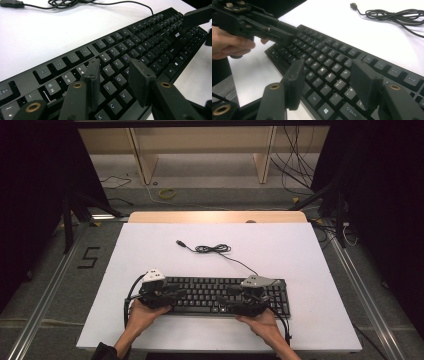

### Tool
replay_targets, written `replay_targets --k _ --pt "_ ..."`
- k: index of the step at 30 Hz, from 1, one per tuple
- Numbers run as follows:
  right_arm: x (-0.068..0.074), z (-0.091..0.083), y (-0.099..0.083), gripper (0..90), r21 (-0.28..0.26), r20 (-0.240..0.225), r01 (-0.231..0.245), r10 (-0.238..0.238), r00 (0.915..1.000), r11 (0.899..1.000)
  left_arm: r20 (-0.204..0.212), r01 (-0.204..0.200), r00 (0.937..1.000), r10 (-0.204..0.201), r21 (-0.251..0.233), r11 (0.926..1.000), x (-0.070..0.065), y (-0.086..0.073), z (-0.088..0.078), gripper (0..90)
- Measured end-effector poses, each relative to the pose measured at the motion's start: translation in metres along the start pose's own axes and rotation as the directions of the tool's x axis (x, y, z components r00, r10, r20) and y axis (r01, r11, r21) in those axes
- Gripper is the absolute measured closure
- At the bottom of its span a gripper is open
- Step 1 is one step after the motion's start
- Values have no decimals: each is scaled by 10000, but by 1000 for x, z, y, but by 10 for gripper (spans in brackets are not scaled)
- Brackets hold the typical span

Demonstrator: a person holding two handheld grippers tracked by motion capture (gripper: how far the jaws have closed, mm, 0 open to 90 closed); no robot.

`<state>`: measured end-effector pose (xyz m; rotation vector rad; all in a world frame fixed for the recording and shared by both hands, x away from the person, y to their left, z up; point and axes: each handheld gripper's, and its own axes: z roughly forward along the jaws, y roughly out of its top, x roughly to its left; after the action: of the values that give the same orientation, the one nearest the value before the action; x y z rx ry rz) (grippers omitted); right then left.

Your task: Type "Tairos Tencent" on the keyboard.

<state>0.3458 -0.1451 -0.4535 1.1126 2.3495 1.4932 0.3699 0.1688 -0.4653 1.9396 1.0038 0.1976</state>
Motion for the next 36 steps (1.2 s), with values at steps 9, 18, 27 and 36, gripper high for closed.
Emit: replay_targets --k 9,18,27,36 --pt "2 -9 -4 406 -68 17 5 -4 10000 10000 -60 -127 9999 128 158 9998 2 5 5 720" --pt "3 -16 -7 388 -198 46 66 -65 10000 9998 -96 -495 9987 500 532 9974 -2 10 16 862" --pt "5 -21 -10 381 -212 73 86 -85 9999 9997 -168 -547 9983 563 848 9949 -2 13 26 893" --pt "6 -24 -12 367 -212 77 149 -147 9999 9997 -173 -578 9981 599 1070 9926 -2 13 32 893"
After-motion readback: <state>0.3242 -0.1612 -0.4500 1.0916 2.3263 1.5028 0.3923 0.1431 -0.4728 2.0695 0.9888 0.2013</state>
